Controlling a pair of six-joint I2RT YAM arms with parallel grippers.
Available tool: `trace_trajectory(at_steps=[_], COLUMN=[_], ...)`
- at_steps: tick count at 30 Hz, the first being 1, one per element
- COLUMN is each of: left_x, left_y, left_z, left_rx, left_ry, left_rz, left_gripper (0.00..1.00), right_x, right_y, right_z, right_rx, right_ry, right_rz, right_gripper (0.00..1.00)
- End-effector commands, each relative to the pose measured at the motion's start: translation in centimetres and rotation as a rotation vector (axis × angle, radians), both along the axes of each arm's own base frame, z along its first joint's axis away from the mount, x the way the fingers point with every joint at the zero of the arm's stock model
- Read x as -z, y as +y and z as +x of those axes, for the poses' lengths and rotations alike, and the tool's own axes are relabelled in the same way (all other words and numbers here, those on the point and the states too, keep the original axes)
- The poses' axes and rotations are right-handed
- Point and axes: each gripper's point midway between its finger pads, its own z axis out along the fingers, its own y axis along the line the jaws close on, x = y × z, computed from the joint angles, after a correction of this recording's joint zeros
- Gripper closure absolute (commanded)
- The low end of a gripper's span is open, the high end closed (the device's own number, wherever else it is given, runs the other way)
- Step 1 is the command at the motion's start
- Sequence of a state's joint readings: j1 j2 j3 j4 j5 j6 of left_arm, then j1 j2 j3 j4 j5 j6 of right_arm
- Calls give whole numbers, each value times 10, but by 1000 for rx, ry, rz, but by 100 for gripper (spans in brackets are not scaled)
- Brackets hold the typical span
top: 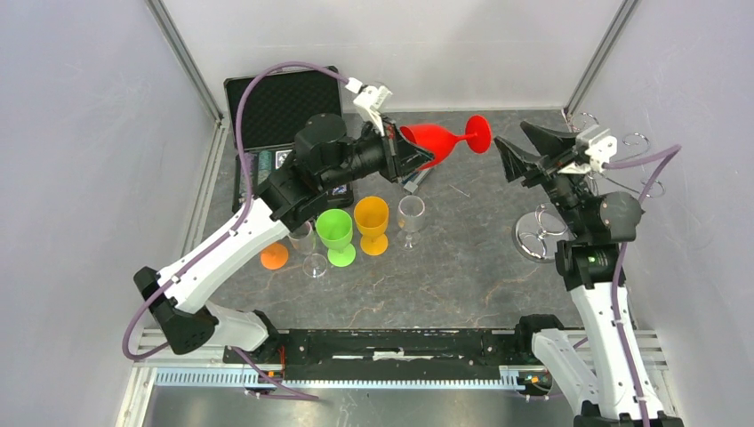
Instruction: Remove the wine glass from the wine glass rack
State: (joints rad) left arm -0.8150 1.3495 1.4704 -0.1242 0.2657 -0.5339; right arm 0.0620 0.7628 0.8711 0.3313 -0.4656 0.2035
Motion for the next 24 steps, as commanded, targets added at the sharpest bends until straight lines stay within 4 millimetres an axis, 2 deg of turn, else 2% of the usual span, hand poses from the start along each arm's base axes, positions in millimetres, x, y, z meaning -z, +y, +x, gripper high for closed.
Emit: trace_trajectory(at_steps=[1, 6, 10, 13, 17, 20, 24], left_x=[19, 63, 90, 114, 145, 161, 184], left_y=[-6, -19, -26, -39, -51, -58, -68], left_z=[-18, -20, -14, -19, -17, -13, -15], left_rx=[14, -3, -26, 17, 16, 18, 58], left_ry=[-111, -70, -15, -3, 25, 53, 93], left_rz=[265, 500, 634, 746, 880, 922, 964], left_gripper=[98, 98, 98, 98, 98, 98, 98], right_x=[-36, -48, -53, -49, -33, -24, -14], right_y=[-6, -28, -60, -84, -122, -132, -133], right_z=[-25, -38, -44, -47, -57, -61, -57], right_rx=[27, 145, 322, 456, 658, 709, 712], right_ry=[-142, -173, -168, -180, -171, -159, -125], right_rz=[13, 64, 119, 127, 178, 207, 207], right_gripper=[38, 38, 39, 41, 41, 41, 40])
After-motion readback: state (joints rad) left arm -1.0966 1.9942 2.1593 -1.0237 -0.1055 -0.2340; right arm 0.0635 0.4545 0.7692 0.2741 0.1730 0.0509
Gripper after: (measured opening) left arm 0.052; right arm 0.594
